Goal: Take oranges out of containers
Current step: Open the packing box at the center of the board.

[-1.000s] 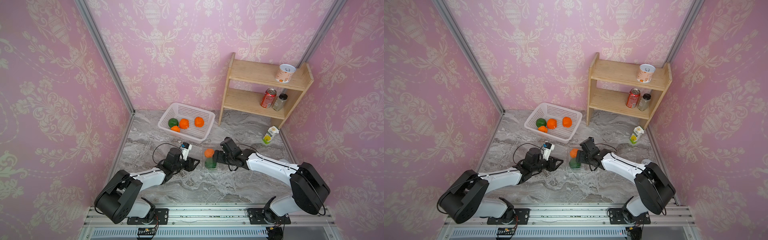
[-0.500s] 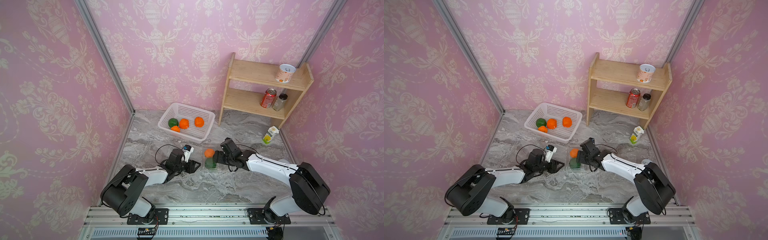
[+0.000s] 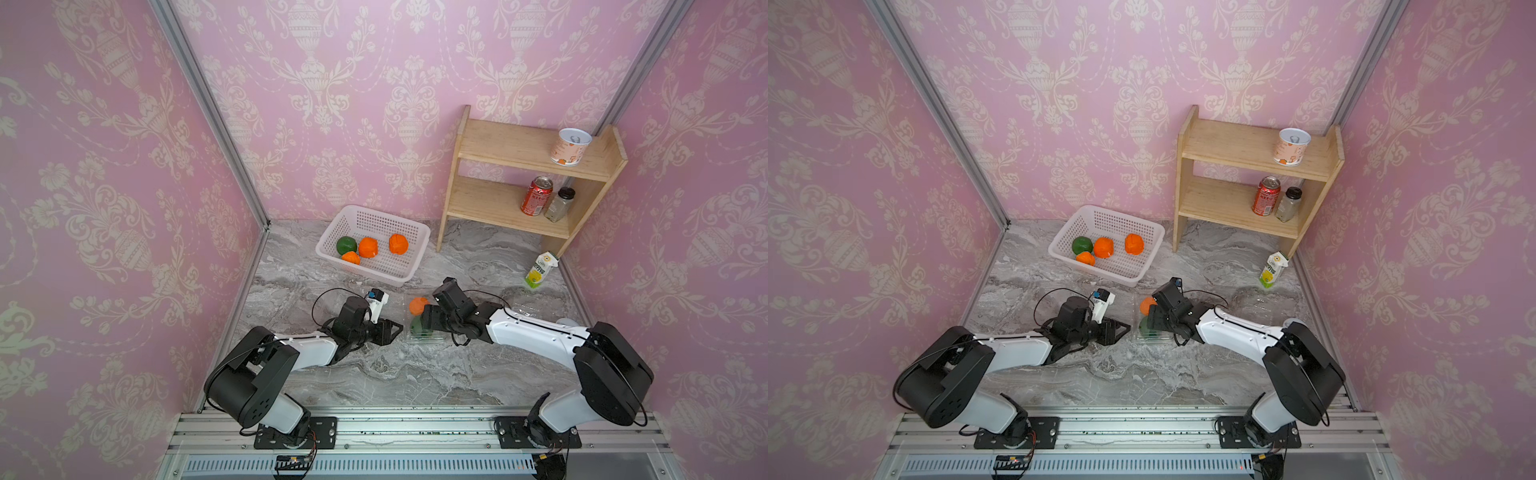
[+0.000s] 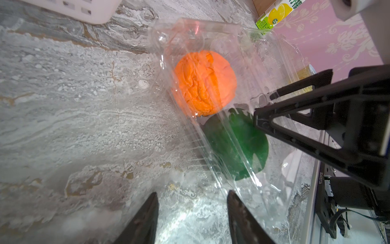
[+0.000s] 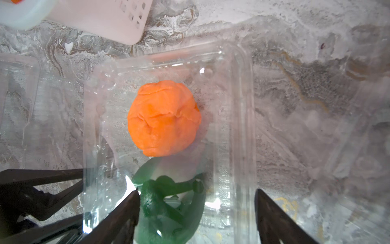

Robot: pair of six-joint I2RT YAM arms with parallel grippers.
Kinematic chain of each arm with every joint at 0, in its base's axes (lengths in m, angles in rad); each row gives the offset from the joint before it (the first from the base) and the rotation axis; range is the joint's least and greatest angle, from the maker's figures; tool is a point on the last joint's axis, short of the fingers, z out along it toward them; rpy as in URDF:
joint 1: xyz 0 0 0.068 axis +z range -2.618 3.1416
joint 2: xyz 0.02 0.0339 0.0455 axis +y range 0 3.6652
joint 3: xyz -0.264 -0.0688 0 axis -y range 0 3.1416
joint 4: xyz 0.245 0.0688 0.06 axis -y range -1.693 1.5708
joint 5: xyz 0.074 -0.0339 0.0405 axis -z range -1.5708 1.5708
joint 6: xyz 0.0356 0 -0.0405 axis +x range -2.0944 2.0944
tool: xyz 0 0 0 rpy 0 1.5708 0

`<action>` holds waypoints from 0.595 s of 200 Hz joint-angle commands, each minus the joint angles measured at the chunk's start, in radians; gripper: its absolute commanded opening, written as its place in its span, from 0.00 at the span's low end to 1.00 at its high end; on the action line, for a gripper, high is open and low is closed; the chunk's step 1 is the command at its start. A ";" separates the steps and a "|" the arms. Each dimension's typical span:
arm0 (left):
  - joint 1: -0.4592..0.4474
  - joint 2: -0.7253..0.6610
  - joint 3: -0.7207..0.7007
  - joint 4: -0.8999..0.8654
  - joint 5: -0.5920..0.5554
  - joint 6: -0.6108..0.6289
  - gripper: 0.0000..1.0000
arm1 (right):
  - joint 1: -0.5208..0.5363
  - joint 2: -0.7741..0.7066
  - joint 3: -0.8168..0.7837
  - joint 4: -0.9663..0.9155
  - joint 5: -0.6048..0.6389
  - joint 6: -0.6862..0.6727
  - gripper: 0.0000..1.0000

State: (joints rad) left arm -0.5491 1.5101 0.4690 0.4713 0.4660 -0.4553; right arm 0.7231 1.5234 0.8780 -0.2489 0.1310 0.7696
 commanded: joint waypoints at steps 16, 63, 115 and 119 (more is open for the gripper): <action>-0.011 0.011 0.025 0.025 0.017 -0.020 0.54 | 0.030 0.033 0.024 -0.072 0.040 -0.033 0.84; -0.011 0.016 0.035 0.017 0.013 -0.025 0.54 | 0.047 0.045 0.025 -0.056 0.036 -0.044 0.85; -0.015 0.027 0.035 0.041 0.011 -0.051 0.54 | 0.061 0.037 0.022 -0.044 0.034 -0.050 0.85; -0.015 0.028 0.035 0.046 0.012 -0.056 0.54 | 0.062 0.036 0.023 -0.045 0.035 -0.050 0.84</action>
State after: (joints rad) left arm -0.5491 1.5223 0.4801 0.4717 0.4652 -0.4747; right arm 0.7605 1.5417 0.8948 -0.2592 0.1783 0.7525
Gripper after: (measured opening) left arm 0.537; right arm 0.846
